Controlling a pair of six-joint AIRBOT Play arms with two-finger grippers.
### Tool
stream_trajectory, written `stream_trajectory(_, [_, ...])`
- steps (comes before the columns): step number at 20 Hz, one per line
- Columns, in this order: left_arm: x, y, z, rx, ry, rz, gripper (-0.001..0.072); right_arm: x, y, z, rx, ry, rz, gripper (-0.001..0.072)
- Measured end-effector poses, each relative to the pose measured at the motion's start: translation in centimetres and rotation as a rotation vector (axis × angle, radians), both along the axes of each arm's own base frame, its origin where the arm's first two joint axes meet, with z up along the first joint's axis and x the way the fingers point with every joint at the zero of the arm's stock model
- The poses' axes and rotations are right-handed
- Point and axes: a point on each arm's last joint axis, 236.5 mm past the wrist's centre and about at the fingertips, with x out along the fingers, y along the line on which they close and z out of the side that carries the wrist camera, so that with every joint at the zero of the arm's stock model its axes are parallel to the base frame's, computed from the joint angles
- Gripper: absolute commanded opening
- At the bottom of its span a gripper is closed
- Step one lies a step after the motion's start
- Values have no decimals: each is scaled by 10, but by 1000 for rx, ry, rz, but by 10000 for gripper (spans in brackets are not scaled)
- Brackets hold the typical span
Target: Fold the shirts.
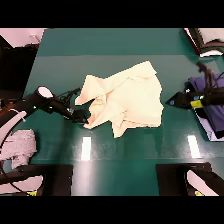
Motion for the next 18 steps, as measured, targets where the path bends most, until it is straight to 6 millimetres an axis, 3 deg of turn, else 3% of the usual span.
stream_trajectory(2, [14,-2,24,-10,-83,-4,25,-17,0,-30,7,78,-28,530])
stream_trajectory(5, [26,-3,54,-23,-179,-7,25,-39,11,-70,60,181,-54,529])
stream_trajectory(8, [30,-4,68,-25,-217,-10,25,-49,26,-100,110,232,-68,527])
stream_trajectory(10, [31,-4,71,-25,-223,-5,25,-48,33,-114,116,244,-72,427])
stream_trajectory(14, [31,-2,73,-18,-224,-3,25,-33,42,-122,98,208,-56,71])
stream_trajectory(15, [30,-1,72,-12,-221,-7,25,-28,43,-120,92,191,-47,21])
stream_trajectory(18, [26,2,70,6,-210,-20,25,-21,39,-112,46,140,-15,21])
